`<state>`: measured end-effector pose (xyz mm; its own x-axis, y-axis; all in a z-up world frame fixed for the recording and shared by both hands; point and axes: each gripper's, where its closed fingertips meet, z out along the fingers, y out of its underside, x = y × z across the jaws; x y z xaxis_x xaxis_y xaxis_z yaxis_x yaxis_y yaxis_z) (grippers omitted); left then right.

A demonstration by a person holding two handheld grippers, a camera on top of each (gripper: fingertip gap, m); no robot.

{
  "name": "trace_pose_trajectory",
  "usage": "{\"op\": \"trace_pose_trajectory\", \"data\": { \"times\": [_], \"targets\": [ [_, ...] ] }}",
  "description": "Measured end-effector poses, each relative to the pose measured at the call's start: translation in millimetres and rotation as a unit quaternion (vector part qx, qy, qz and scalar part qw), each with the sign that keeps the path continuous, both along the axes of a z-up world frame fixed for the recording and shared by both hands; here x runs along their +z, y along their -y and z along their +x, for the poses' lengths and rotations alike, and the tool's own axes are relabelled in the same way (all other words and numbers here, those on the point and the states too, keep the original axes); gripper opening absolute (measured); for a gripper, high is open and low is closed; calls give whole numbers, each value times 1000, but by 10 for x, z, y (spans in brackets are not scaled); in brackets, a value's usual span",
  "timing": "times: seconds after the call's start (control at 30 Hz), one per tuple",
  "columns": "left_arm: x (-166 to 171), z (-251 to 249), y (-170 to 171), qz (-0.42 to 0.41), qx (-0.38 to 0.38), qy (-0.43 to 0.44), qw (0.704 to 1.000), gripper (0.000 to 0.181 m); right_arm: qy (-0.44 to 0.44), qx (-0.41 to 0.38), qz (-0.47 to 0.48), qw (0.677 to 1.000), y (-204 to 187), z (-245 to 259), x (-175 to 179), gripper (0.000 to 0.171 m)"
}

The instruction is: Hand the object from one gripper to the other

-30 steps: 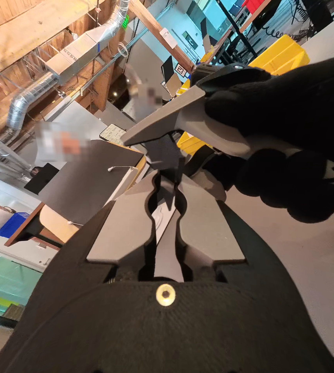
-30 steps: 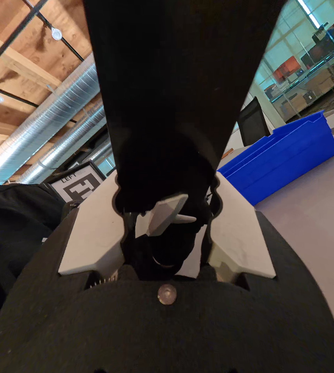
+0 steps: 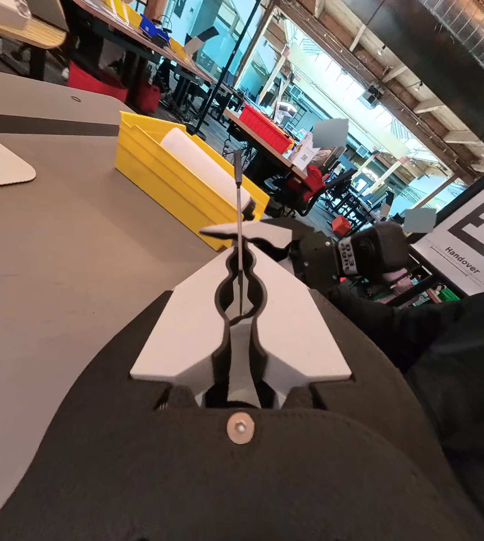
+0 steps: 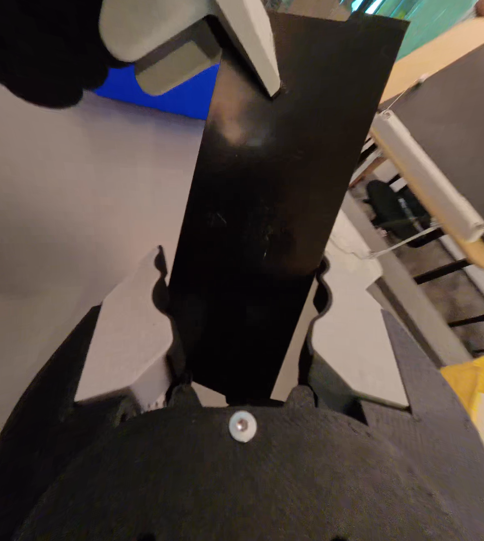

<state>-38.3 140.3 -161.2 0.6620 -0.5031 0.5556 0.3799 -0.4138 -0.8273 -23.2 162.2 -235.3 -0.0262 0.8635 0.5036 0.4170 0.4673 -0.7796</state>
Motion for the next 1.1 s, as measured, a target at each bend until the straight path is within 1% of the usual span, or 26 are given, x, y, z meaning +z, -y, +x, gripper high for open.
{"op": "trace_pose_trajectory", "data": {
  "times": [0.03, 0.13, 0.2, 0.23, 0.27, 0.3, 0.4, 0.5, 0.57, 0.6, 0.7, 0.8, 0.87, 0.93, 1.03, 1.1],
  "targets": [
    [-2, 24, -2, -1, -1, -3, 1000, 0, 8, -5, -12, 1000, -3, -4, -31, 92],
    [7, 26, -17, 5, 5, -18, 1000, 0, 13, -23, -7, 1000, -53, -15, -46, 91],
    [74, 29, -19, 25, 10, -18, 999, 0, 4, -26, 0, 1000, -65, -14, 11, 91],
    [154, 44, -6, 42, 5, -4, 999, 5, 2, -29, 4, 1000, -76, -6, 46, 90],
    [254, 39, 7, 62, 5, 13, 998, 25, 1, -31, 4, 1000, -92, 9, 86, 91],
    [318, 18, 17, 75, 7, 20, 997, 35, -6, -34, 0, 999, -122, 30, 145, 90],
    [376, -54, 44, 98, 13, 0, 995, 41, -32, -57, -32, 997, -321, 161, 378, 90],
    [342, -145, 56, 97, 23, -10, 995, 35, -72, -96, -63, 991, -671, 409, 734, 91],
    [244, -200, 49, 81, 29, -23, 996, 32, -104, -133, -87, 982, -1010, 649, 990, 90],
    [201, -225, 49, 74, 33, -26, 996, 31, -110, -154, -99, 977, -1209, 785, 1076, 91],
    [119, -288, 60, 67, 43, -31, 996, 30, -102, -221, -124, 962, -1808, 1206, 1186, 90],
    [73, -362, 66, 77, 68, -52, 993, 28, -76, -275, -160, 945, -2304, 1526, 1072, 91],
    [34, -365, 69, 74, 70, -57, 993, 28, -51, -297, -196, 933, -2547, 1659, 882, 91],
    [5, -354, 78, 71, 67, -60, 993, 28, -24, -309, -241, 920, -2712, 1738, 640, 91],
    [-40, -361, 98, 68, 70, -79, 992, 28, 22, -338, -270, 901, -2923, 1867, 271, 90],
    [-66, -374, 115, 65, 71, -91, 991, 28, 31, -345, -284, 894, -2994, 1894, 131, 90]
  ]
}}
